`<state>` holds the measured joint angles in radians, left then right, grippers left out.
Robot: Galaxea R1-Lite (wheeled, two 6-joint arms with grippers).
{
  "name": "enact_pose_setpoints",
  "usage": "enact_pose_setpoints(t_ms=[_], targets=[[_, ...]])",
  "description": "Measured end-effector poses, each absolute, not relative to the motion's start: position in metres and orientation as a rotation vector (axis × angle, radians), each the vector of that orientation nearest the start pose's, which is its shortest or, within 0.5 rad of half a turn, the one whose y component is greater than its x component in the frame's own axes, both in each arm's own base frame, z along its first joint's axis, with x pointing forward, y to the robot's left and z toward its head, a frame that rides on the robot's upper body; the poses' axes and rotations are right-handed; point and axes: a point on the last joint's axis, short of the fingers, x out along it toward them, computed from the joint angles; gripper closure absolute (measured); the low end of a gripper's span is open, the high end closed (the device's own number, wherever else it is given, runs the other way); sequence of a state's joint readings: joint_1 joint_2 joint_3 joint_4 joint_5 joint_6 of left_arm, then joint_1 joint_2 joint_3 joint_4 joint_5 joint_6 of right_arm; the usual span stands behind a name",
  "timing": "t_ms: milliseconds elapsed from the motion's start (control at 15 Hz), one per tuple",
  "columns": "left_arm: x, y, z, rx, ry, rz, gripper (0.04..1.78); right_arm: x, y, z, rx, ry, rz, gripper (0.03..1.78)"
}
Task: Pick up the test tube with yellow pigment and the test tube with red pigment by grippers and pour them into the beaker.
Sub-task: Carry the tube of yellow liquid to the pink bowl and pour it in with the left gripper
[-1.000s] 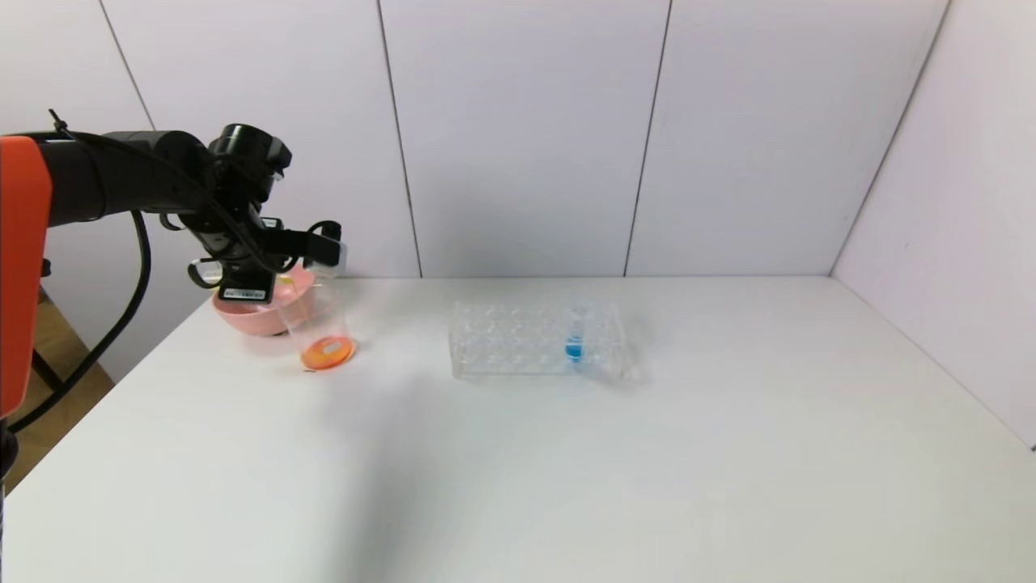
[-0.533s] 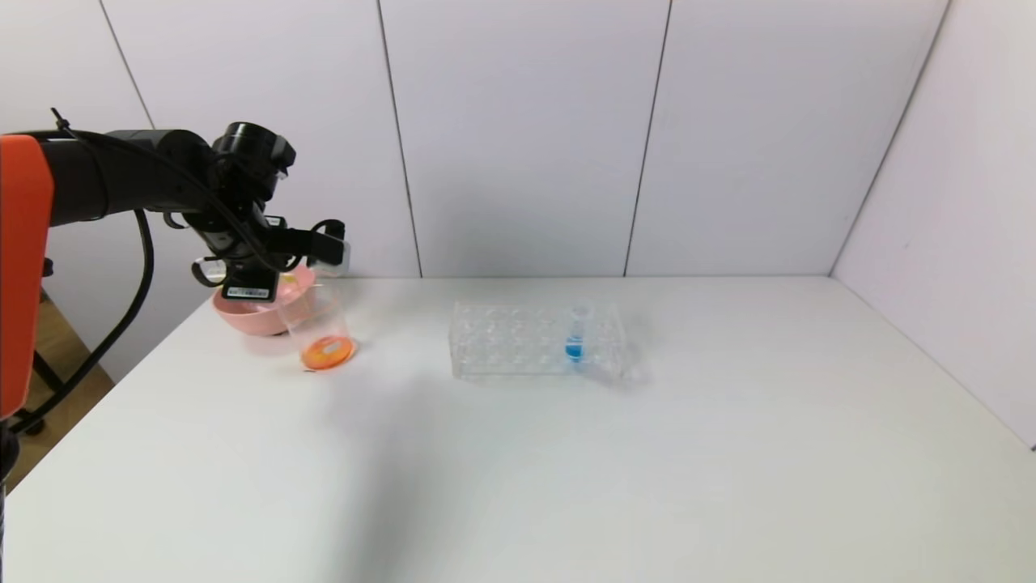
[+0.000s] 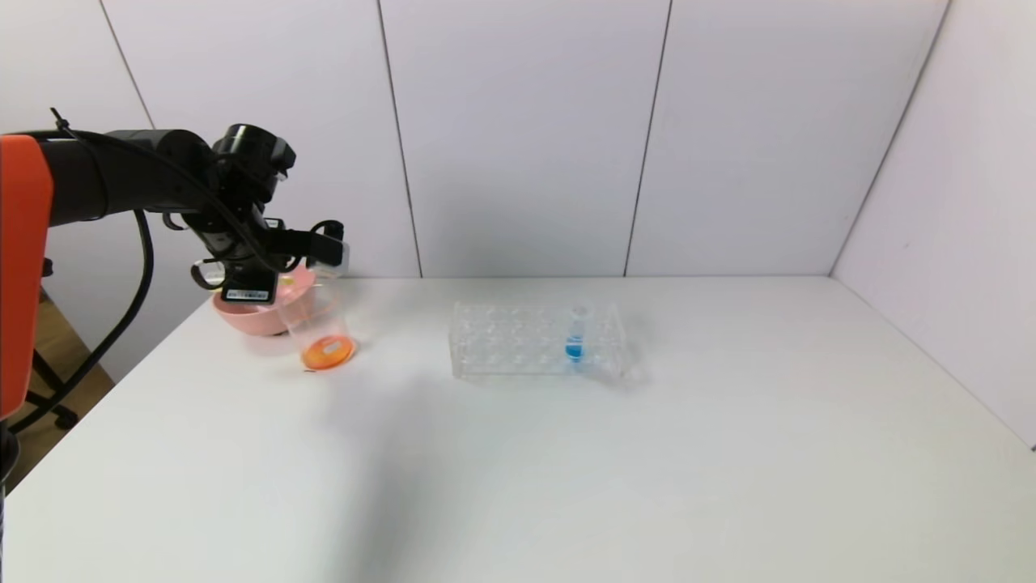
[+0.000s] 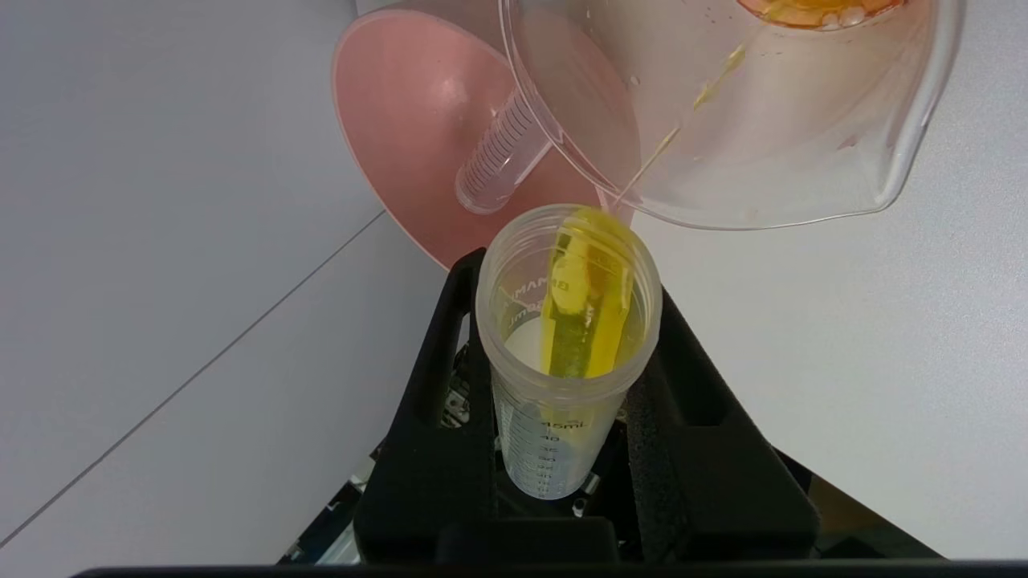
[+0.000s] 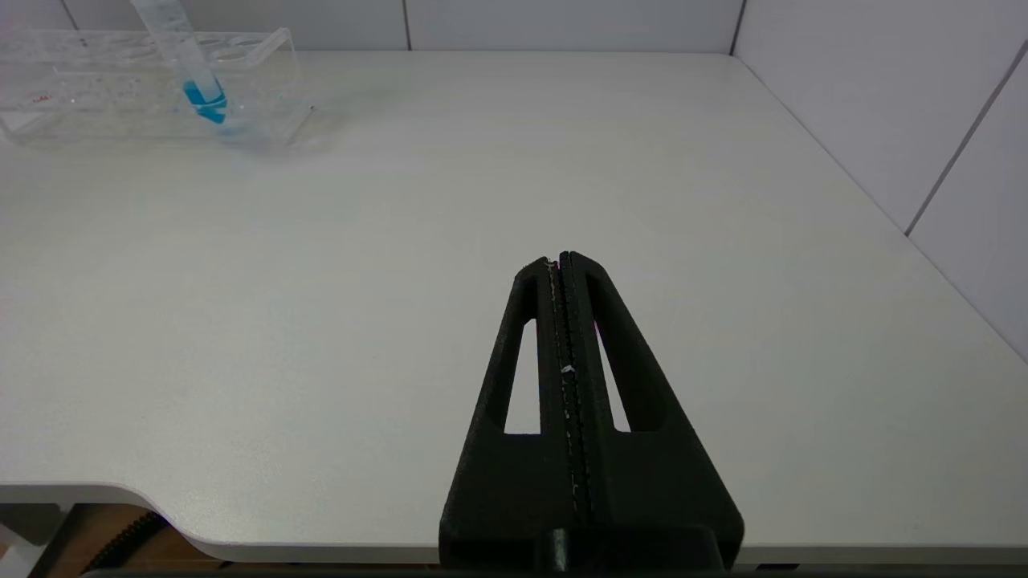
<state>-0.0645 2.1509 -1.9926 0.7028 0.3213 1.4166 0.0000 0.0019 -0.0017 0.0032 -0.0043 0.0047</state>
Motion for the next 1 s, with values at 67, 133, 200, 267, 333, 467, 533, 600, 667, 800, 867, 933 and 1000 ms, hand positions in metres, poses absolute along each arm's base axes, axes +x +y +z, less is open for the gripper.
enact_pose_setpoints(t_ms=[67, 133, 200, 267, 333, 467, 533, 600, 667, 800, 867, 933, 1000], targets=[[0.4145, -0.0199, 0.2211, 1.481, 0.886, -0.405, 1.35, -0.0228, -0.0001, 0.0757, 0.005, 0.003, -0.004, 1.7], [0.4146, -0.0201, 0.2209, 1.48, 0.887, -0.404, 1.35, -0.0228, -0.0001, 0.0757, 0.005, 0.003, -0.004, 1.7], [0.4146, -0.0203, 0.2211, 1.48, 0.886, -0.403, 1.35, -0.0228, -0.0001, 0.0757, 0.005, 0.003, -0.005, 1.7], [0.4146, -0.0203, 0.2211, 1.479, 0.886, -0.401, 1.35, -0.0228, -0.0001, 0.0757, 0.005, 0.003, -0.005, 1.7], [0.4148, -0.021, 0.221, 1.48, 0.886, -0.401, 1.35, -0.0228, -0.0001, 0.0757, 0.005, 0.003, -0.005, 1.7], [0.4149, -0.0216, 0.2212, 1.481, 0.884, -0.399, 1.35, -0.0228, -0.0001, 0.0757, 0.004, 0.003, -0.005, 1.7], [0.415, -0.0218, 0.2213, 1.481, 0.883, -0.398, 1.35, -0.0228, -0.0001, 0.0757, 0.004, 0.003, -0.004, 1.7], [0.4151, -0.0219, 0.2214, 1.481, 0.882, -0.396, 1.35, -0.0228, -0.0001, 0.0757, 0.005, 0.003, -0.004, 1.7], [0.4152, -0.022, 0.2214, 1.483, 0.883, -0.393, 1.35, -0.0228, -0.0001, 0.0757, 0.005, 0.003, -0.004, 1.7], [0.4157, -0.0235, 0.2207, 1.491, 0.89, -0.383, 1.35, -0.0228, -0.0001, 0.0757, 0.005, 0.003, -0.005, 1.7], [0.4161, -0.024, 0.2201, 1.499, 0.902, -0.369, 1.35, -0.0228, -0.0001, 0.0757, 0.004, 0.003, -0.005, 1.7], [0.4164, -0.0241, 0.2195, 1.503, 0.909, -0.363, 1.35, -0.0228, -0.0001, 0.0757, 0.005, 0.003, -0.004, 1.7], [0.4164, -0.0244, 0.2187, 1.506, 0.915, -0.364, 1.35, -0.0228, -0.0001, 0.0757, 0.005, 0.003, -0.004, 1.7]])
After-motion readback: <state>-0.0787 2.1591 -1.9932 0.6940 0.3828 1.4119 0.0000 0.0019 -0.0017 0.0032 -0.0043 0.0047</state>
